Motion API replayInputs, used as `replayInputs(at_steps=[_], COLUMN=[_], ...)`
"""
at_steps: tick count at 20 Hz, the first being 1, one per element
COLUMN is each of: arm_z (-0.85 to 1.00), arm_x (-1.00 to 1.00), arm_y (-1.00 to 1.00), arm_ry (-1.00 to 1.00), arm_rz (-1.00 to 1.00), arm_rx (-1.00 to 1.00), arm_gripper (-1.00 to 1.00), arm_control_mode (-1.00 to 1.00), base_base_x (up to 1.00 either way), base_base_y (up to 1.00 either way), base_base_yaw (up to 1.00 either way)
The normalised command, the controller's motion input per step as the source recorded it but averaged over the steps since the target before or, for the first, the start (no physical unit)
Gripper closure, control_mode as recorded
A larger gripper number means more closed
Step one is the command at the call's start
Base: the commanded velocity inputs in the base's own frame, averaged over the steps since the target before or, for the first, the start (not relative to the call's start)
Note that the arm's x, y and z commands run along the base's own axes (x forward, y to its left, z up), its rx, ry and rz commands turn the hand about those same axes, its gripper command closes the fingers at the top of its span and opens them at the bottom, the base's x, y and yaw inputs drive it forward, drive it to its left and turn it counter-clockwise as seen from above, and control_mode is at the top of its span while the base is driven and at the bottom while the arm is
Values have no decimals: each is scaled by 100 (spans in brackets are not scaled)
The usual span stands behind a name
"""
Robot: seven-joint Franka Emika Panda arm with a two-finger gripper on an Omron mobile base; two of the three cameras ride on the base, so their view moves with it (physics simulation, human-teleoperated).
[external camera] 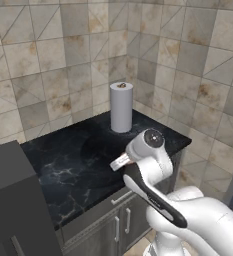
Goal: Place the beers on the top shelf of the fridge to keep them out of children's reach, and place the squash on lower shelves for easy access.
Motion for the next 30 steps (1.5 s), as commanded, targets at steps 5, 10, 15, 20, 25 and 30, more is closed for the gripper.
replayInputs(at_steps=[5,10,15,20,25,30], arm_z=[100,100,100,79,60,30], arm_x=[-61,-49,-23,-39,-62,-88], arm_y=[-66,-58,-36,-28,-23,-14], arm_ry=[-4,-1,0,1,0,0], arm_rz=[0,0,-1,-2,-4,-1], arm_rx=[0,0,0,0,0,0], arm_gripper=[100,100,100,100,100,100], arm_control_mode=[-100,-100,-100,-100,-100,-100], base_base_x=[0,0,0,0,0,0], base_base_y=[0,0,0,0,0,0], base_base_yaw=[0,0,0,0,0,0])
